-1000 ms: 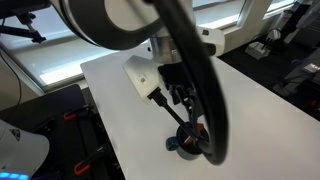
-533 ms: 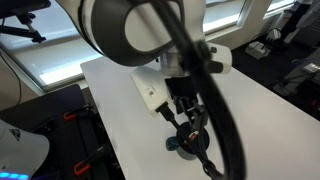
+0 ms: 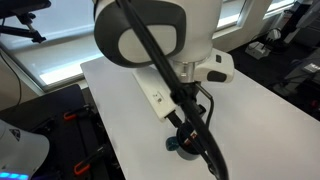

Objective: Pick up the marker from the mug and place it on the table

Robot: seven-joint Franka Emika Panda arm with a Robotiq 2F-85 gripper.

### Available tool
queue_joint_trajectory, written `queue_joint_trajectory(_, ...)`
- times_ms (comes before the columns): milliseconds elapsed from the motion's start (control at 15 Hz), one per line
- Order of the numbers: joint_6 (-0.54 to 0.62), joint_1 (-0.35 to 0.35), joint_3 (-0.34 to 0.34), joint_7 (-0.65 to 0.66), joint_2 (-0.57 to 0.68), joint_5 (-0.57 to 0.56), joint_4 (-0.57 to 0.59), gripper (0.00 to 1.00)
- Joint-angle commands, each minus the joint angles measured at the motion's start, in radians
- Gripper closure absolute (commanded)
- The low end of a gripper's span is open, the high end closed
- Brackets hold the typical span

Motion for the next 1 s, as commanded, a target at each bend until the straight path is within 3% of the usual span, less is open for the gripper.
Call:
queue_joint_trajectory(0, -0.050, 0.004, 0.014, -0.187, 0.005, 0.153, 0.042, 0.31)
queue_joint_trajectory(400, -0.102, -0.020, -0.013, -0.315, 0.059, 0.166, 0.157, 0.30)
queue_joint_trajectory(933, -0.161, -0.062, -0.015, -0.361, 0.151, 0.145, 0.252, 0.35)
